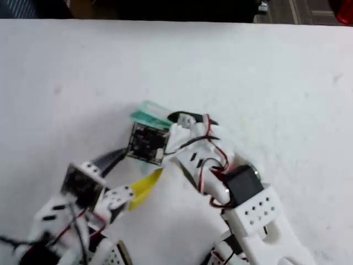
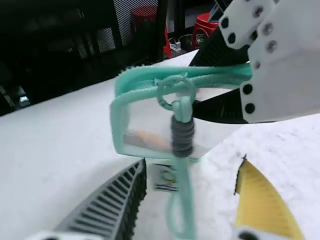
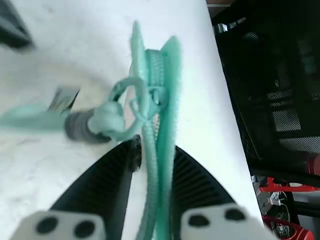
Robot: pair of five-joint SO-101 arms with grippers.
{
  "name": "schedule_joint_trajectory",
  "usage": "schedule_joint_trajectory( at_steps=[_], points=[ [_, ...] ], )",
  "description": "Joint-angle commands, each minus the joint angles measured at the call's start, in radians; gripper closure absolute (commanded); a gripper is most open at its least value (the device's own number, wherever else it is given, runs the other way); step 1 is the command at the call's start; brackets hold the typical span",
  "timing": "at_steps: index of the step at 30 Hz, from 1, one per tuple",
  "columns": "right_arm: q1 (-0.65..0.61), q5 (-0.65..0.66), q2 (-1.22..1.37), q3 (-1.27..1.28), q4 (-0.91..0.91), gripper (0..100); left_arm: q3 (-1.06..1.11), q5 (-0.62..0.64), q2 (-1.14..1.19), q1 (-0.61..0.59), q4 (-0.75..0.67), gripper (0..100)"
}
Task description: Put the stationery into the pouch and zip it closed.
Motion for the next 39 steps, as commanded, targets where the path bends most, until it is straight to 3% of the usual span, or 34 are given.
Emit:
schedule_joint_trajectory(
  at_steps=[1, 7, 11, 16, 28, 39],
  points=[
    [0.008, -0.011, -0.088, -0.012, 0.016, 98.1, -0.295, -0.144, 0.007, -0.082, 0.118, 70],
    [-0.01, 0.002, -0.225, -0.012, 0.081, 98.1, -0.427, -0.258, 0.008, -0.262, 0.124, 70],
    [-0.104, 0.061, -0.283, -0.025, 0.159, 98.1, -0.394, -0.313, 0.008, -0.24, 0.094, 69],
    [-0.166, 0.068, -0.291, -0.175, 0.266, 98.1, -0.269, -0.483, 0.012, -0.22, 0.015, 68],
    [-0.265, 0.158, -0.196, -0.261, 0.332, 98.1, -0.14, -0.466, 0.012, -0.128, -0.048, 68],
    [-0.308, 0.476, -0.03, -0.321, 0.383, 98.1, 0.051, -0.463, 0.01, -0.12, -0.199, 68]
  ],
)
